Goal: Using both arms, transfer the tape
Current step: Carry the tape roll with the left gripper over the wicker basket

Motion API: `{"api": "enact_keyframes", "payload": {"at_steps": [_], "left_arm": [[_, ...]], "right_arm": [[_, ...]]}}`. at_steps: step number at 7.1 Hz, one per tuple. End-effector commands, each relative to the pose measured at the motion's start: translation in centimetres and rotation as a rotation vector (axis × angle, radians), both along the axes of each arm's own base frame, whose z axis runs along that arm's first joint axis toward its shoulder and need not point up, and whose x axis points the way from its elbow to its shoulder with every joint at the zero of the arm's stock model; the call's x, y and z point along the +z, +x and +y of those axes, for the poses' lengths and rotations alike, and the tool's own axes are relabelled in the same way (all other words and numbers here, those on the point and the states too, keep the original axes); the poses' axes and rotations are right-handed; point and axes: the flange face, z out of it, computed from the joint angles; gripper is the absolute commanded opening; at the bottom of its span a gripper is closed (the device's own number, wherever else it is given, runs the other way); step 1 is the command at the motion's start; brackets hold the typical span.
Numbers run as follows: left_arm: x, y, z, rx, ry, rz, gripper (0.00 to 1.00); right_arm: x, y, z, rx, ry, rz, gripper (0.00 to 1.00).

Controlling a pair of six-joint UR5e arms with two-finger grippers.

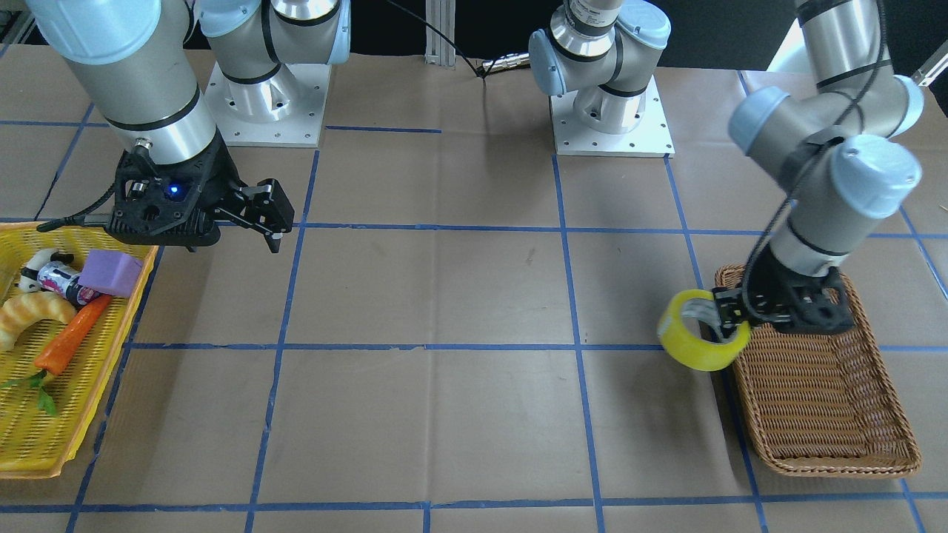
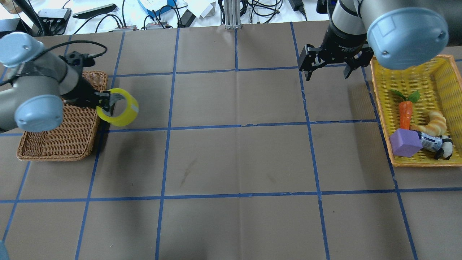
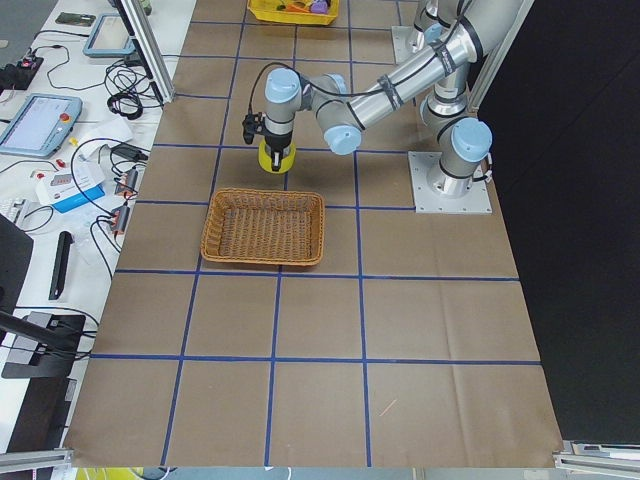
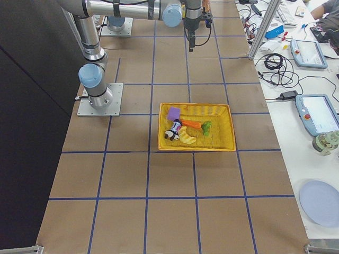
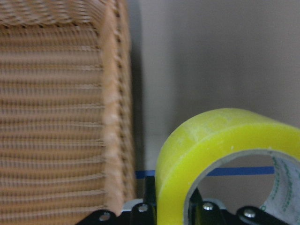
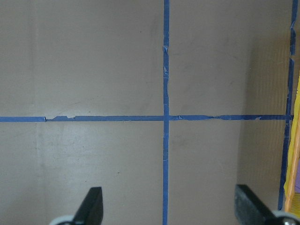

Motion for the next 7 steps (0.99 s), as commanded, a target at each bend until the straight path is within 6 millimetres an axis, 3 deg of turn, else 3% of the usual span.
{"api": "enact_keyframes", "payload": {"at_steps": [1, 2, 3, 4, 5, 6, 7], "left_arm": [[-2.1, 12.5, -2.7, -0.108, 0.032, -0.053, 0.15], [-3.3, 15.1, -4.4, -0.1, 0.098, -0.145, 0.16], [-3.4, 15.4, -4.6, -0.098, 0.113, -0.155, 0.43], [-3.7, 14.9, -4.3, -0.099, 0.146, -0.121, 0.96], [-2.1, 13.6, -3.9, -0.099, 0.173, -0.058, 1.0], [0.8, 11.5, -3.2, -0.053, 0.193, -0.041, 1.0], [5.7, 4.6, -2.5, 0.0, 0.213, -0.031, 1.0]], "right_arm": [[-0.1, 0.0, 0.0, 0.0, 0.002, 0.001, 1.0], [-0.1, 0.0, 0.0, 0.0, 0.002, 0.001, 1.0], [-0.2, 0.0, 0.0, 0.0, 0.004, 0.001, 1.0], [-0.2, 0.0, 0.0, 0.0, 0.002, -0.001, 1.0], [-0.1, -0.1, 0.0, -0.001, 0.002, 0.001, 1.0], [-0.3, -0.1, -0.1, -0.001, 0.005, 0.002, 1.0], [-0.2, -0.1, 0.0, -0.001, 0.002, 0.002, 1.0]]}}
